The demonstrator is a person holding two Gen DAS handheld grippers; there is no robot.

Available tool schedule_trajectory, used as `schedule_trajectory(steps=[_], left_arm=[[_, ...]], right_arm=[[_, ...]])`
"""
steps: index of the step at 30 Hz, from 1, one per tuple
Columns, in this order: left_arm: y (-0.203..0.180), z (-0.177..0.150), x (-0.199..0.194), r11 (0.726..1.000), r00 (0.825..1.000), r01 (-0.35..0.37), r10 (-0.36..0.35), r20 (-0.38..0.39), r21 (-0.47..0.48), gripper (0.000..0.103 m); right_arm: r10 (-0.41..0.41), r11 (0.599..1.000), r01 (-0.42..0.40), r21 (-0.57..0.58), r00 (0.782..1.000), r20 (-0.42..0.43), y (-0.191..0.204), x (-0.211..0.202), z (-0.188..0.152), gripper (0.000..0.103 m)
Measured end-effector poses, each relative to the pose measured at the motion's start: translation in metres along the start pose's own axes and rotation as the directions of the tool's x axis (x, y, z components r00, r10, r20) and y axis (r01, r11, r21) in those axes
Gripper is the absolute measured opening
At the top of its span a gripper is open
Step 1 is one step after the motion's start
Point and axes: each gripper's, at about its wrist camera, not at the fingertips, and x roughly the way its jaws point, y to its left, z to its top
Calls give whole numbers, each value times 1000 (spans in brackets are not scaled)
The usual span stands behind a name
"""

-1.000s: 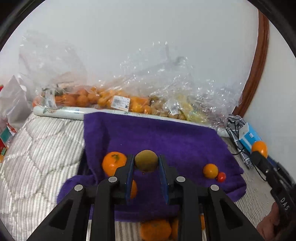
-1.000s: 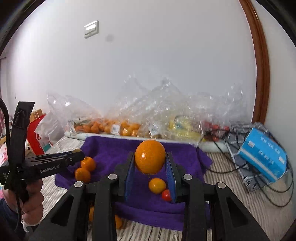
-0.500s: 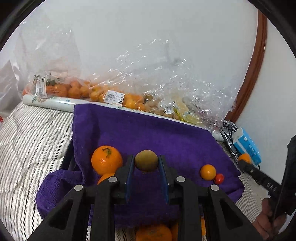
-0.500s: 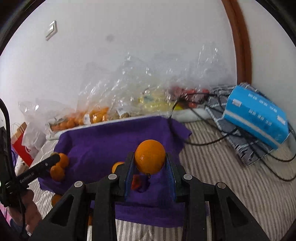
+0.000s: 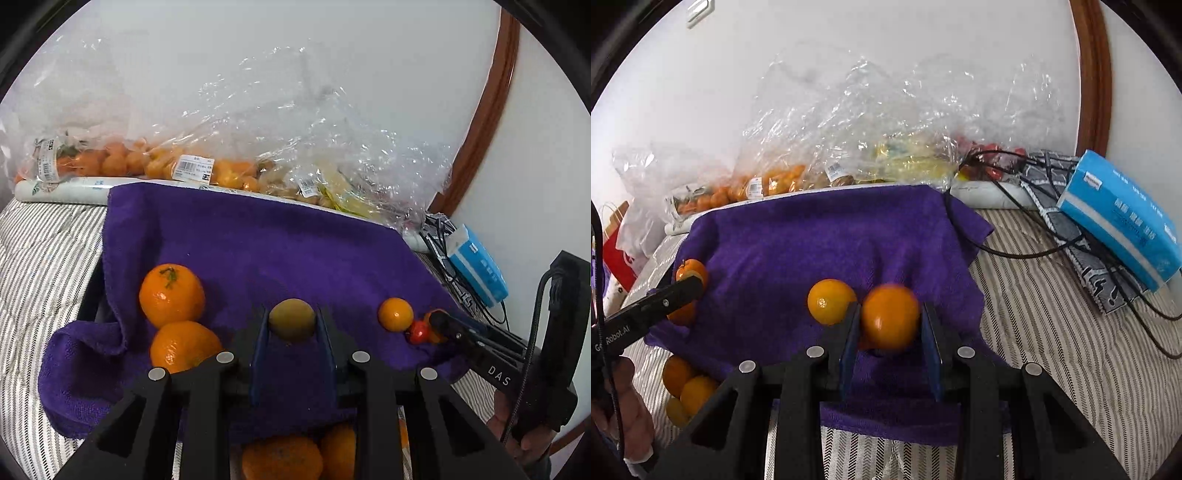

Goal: Organize fruits
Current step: 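Lower the orange onto the towel and open the right gripper while the left releases its fruit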

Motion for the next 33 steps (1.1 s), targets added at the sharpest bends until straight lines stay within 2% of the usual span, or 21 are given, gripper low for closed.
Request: schedule_trajectory(steps=[7, 15, 16, 18, 21, 26, 31, 33], left_arm=[[-4, -2, 4, 1000, 999, 18, -17, -34, 18, 25], [-7, -5, 8, 999, 997, 30, -27, -73, 37, 25], [-8, -5, 8, 998, 996, 39, -36, -78, 40, 26], [-7, -4, 8, 999, 996, 40, -37, -77, 36, 34], [-5, -3, 4, 999, 997, 45, -44, -59, 18, 39], [-1, 0, -13, 1000, 1000, -15, 15, -4, 18, 39], [9, 0, -45, 995, 996, -91, 90, 28, 40, 40], [18, -8, -60, 992, 993, -112, 110, 39, 50, 41]], right_arm=[[9, 1000, -9, -3, 1000, 18, 2, -4, 1, 35], [35, 999, -37, 27, 998, 50, -1, -13, 3, 44], [40, 999, -41, 25, 998, 53, 0, -14, 3, 44], [48, 998, -50, 24, 997, 65, 1, -15, 3, 48], [71, 997, -73, 27, 995, 70, 1, -18, 3, 48], [107, 994, -108, 7, 987, 118, 12, -36, 5, 48], [170, 985, -170, -13, 984, 55, 38, -58, -7, 48], [167, 985, -166, -42, 985, 29, 48, -63, -15, 48]])
